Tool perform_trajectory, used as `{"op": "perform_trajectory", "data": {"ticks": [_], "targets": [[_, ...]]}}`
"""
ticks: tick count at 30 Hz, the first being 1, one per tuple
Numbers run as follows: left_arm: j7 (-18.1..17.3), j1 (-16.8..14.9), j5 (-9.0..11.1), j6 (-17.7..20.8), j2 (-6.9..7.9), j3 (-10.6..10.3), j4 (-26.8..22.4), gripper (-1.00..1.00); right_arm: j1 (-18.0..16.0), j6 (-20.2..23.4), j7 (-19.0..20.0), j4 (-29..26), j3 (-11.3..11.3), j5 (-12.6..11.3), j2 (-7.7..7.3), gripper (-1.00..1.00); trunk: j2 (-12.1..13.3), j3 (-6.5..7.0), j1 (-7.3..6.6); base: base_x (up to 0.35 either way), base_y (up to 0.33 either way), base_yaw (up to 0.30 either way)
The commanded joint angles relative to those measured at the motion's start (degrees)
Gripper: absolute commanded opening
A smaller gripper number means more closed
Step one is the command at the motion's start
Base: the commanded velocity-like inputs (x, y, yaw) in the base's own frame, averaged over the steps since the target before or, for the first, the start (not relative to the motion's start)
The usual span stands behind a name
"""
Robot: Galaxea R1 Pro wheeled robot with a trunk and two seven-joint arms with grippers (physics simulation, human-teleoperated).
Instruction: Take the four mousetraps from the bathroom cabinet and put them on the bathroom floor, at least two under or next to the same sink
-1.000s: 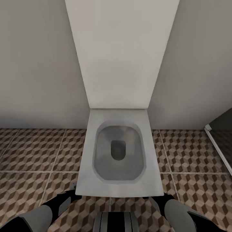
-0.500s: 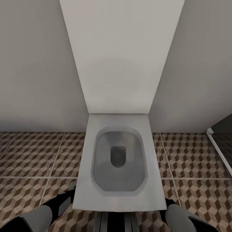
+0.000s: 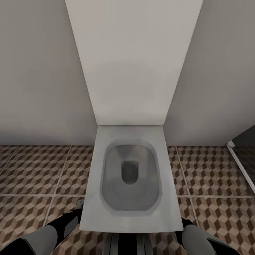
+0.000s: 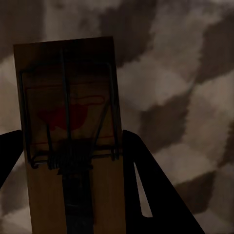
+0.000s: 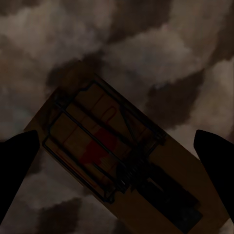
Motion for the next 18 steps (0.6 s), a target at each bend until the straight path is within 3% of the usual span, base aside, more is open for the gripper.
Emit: {"op": "perform_trajectory", "data": {"ticks": [1, 18], "targets": [[-0.1, 0.0, 0.2, 0.3, 0.03, -0.3, -0.1, -1.0, -2.2, 0.3, -0.1, -0.1, -0.5, 0.6, 0.04, -1.0, 0.0, -0.02, -0.01, 0.0, 0.0, 0.0], [-0.1, 0.0, 0.2, 0.3, 0.03, -0.3, -0.1, -1.0, -2.2, 0.3, -0.1, -0.1, -0.5, 0.6, 0.06, -1.0, 0.0, -0.02, -0.01, 0.0, 0.0, 0.0]]}}
